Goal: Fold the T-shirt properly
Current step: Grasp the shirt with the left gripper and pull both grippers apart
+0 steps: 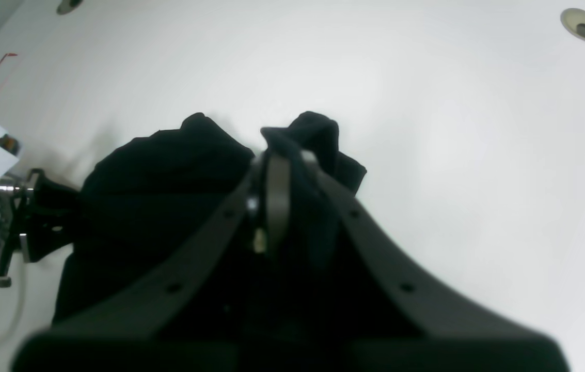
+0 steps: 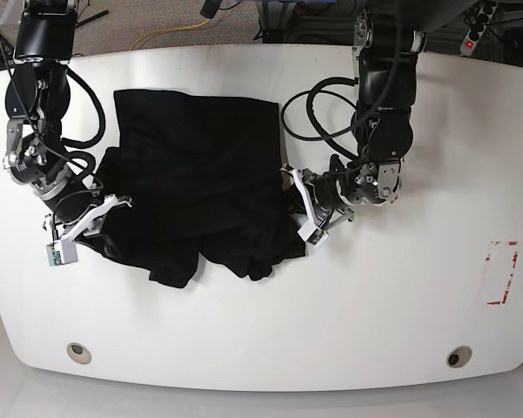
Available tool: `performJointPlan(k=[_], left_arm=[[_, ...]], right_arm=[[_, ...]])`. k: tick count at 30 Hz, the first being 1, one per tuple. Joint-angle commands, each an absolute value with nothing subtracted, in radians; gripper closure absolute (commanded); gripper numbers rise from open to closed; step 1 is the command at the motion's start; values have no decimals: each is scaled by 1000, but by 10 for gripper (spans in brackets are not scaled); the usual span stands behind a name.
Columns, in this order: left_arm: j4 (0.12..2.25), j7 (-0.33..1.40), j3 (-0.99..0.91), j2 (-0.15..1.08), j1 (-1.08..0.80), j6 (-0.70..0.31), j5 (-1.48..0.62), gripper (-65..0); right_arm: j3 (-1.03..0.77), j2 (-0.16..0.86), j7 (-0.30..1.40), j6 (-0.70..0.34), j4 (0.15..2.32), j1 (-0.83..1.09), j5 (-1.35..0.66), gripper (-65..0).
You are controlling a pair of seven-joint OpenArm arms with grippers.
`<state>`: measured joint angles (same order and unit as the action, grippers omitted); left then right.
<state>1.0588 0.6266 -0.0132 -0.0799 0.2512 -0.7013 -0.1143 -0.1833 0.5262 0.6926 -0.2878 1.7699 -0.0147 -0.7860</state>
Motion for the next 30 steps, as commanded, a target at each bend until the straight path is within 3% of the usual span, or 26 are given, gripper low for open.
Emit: performJointPlan(k=[1, 30], left_arm=[[1124, 673, -13, -74, 245, -698, -59, -11], [1725, 797, -91, 186, 137, -698, -58, -11]], right_arm=[[-193, 545, 667, -289, 1782, -36, -797, 0], [-186, 552, 665, -286, 1735, -110, -803, 0]])
